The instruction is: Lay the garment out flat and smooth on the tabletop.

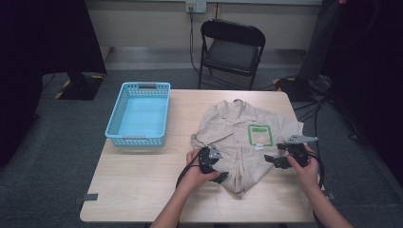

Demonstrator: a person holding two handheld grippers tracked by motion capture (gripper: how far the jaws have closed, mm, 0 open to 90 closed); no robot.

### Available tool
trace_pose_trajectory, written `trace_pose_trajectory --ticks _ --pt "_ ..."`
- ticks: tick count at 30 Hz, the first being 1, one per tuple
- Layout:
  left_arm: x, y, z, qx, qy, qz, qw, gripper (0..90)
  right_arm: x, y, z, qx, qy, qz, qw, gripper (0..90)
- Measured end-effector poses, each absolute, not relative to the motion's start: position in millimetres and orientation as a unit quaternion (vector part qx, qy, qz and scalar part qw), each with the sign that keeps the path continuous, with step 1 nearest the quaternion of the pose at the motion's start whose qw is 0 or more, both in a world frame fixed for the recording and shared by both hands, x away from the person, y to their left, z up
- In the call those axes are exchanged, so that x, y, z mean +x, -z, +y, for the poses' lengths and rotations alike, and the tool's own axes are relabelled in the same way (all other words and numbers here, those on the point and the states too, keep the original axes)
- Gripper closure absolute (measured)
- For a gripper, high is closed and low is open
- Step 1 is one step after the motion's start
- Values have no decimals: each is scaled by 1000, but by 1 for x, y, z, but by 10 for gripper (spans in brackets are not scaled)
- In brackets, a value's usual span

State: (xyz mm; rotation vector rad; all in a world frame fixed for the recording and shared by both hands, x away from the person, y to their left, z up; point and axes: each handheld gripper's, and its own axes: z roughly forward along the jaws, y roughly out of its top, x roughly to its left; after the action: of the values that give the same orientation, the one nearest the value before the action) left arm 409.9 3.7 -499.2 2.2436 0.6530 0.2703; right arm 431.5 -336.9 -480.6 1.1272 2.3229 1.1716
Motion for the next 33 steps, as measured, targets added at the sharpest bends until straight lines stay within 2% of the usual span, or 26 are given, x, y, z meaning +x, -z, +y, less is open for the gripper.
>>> trace_pose_trajectory --ticks 16,33 --pt "410 499 4 880 -106 256 385 97 409 498 -333 383 -386 825 157 138" --pt "409 499 3 880 -109 258 384 101 408 499 -329 373 -364 838 164 113"
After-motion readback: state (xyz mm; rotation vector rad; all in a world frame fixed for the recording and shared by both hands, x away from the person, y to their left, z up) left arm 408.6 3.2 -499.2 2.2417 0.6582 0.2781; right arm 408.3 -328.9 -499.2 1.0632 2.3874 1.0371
